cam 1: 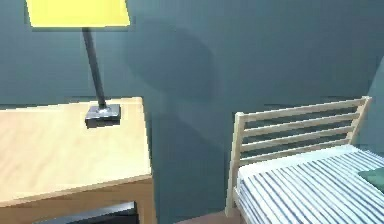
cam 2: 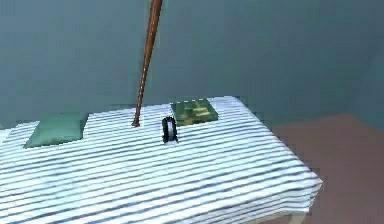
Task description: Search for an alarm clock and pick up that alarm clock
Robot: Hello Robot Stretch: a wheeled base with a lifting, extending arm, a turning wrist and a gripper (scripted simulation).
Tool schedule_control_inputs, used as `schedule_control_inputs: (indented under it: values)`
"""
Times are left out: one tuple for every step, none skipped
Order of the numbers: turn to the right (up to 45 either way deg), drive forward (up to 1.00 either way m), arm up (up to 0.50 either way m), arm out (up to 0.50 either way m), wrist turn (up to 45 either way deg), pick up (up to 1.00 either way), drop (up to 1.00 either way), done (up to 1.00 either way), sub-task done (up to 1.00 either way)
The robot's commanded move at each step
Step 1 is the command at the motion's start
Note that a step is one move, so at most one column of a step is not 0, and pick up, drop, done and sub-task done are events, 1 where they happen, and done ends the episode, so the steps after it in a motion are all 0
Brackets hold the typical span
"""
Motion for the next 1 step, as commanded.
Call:
schedule_control_inputs:
  values:
    - [45.0, 0.00, 0.00, 0.00, 0.0, 0.00, 0.00, 0.00, 0.00]
